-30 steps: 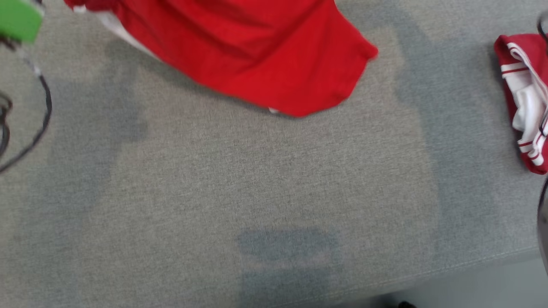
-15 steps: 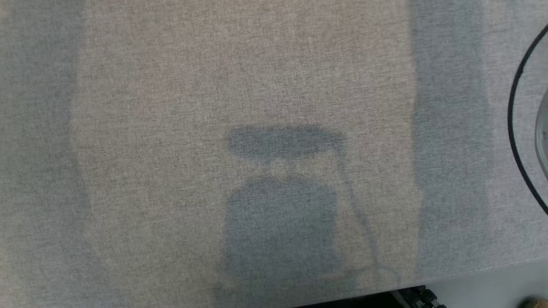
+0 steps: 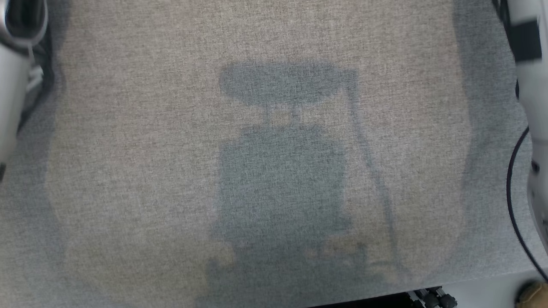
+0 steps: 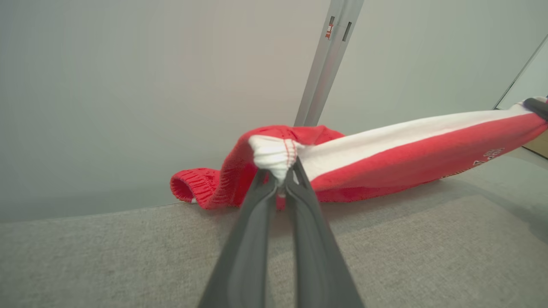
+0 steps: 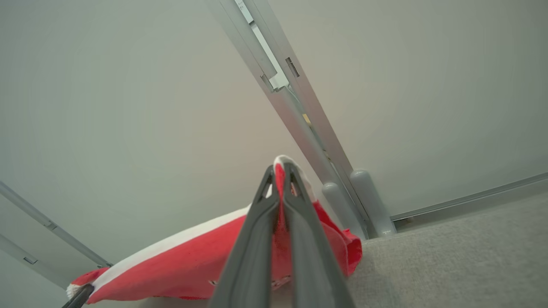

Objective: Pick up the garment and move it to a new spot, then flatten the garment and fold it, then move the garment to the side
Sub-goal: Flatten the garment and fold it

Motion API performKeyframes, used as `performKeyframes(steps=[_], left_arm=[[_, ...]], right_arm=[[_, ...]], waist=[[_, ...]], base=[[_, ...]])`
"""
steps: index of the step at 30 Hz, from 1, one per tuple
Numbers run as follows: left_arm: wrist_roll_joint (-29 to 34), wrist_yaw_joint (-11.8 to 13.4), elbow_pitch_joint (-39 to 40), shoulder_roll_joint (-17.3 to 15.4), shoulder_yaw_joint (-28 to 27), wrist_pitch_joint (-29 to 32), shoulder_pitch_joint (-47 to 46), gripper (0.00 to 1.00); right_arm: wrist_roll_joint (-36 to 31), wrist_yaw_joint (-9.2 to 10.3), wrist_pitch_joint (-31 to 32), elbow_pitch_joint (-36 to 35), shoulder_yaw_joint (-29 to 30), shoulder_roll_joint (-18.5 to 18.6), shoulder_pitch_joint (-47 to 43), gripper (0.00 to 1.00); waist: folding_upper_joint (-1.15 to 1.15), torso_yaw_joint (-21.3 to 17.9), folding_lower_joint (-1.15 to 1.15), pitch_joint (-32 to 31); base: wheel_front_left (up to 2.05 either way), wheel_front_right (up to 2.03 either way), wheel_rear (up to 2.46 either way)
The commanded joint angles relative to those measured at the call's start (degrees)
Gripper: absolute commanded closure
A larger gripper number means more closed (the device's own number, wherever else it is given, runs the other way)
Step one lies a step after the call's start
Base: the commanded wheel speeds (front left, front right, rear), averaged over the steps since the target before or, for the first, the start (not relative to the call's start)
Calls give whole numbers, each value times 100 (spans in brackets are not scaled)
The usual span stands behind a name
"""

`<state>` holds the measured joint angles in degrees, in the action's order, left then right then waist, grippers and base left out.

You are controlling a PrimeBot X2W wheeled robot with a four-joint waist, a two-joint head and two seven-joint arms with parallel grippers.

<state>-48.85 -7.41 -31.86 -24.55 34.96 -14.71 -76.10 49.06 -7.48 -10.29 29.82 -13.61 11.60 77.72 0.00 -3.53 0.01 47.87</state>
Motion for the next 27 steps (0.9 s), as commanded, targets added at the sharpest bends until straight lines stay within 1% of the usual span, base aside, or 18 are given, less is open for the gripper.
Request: performKeyframes(steps=[1, 3, 4, 5, 7, 8, 11, 14, 16, 18, 21, 23, 25, 27], left_arm=[[-192, -10, 209, -152, 62, -39, 327, 100], [-437, -5, 466, -248, 175, -51, 791, 100], [-546, -5, 633, -269, 318, -39, 1012, 100], [-705, -5, 798, -286, 401, -36, 1219, 100], [-861, -6, 1120, -430, 609, -31, 1724, 100], [-861, -6, 1120, -430, 609, -31, 1724, 100], [-1127, -2, 1628, -570, 794, -34, 2525, 100], [-1057, 29, 2061, -833, 1099, -32, 3410, 100], [-1095, 174, 2434, -953, 1184, -32, 4070, 100], [-1175, 409, 2890, -1077, 1206, -34, 4770, 100], [-1442, 762, 3704, -1132, 1042, -38, 5798, 100], [-1487, 982, 4190, -1111, 971, -38, 6446, 100], [-1542, 1109, 4687, -1036, 946, -38, 6916, 100], [-1624, 1140, 5077, -1026, 889, -38, 7177, 100]], right_arm=[[263, -1, -92, -315, -100, 197, -426, 100], [511, -1, -134, -744, -264, 511, -1026, 100], [728, -1, -150, -992, -294, 655, -1335, 100], [921, -1, -168, -1237, -292, 781, -1651, 100], [1196, -1, -212, -1664, -275, 1111, -2371, 100], [1196, -1, -212, -1664, -275, 1111, -2371, 100], [1547, 0, -276, -2147, -181, 1414, -3461, 100], [1712, 1, -294, -2610, -203, 1674, -4579, 100], [1761, 1, -302, -2894, -221, 1781, -5287, 100], [1777, 0, -296, -3206, -237, 1850, -5956, 100], [1816, 0, -313, -3625, -59, 1883, -6909, 100], [1834, 0, -306, -3922, 96, 1900, -7544, 100], [1806, -1, -295, -4252, 308, 1929, -8015, 100], [1808, -2, -257, -4572, 529, 1895, -8268, 100]], waist=[[0, -47, -1, -204], [0, -21, -1, -405], [0, 19, -1, -513], [0, 44, -1, -650], [0, 60, -1, -948], [0, 60, -1, -948], [0, 55, -1, -1466], [0, 23, -1, -2028], [0, -45, -1, -2366], [0, -130, -1, -2657], [0, -191, -1, -2909], [0, -170, -1, -2993], [0, -124, -1, -2997], [0, -80, -1, -2905]], base=[[0, 0, 0], [0, 0, 0], [0, 0, 0], [0, 0, 0], [0, 0, 0], [0, 0, 0], [0, 0, 0], [0, 0, 0], [0, 0, 0], [0, 0, 0], [0, 0, 0], [0, 0, 0], [0, 0, 0], [0, 0, 0]])
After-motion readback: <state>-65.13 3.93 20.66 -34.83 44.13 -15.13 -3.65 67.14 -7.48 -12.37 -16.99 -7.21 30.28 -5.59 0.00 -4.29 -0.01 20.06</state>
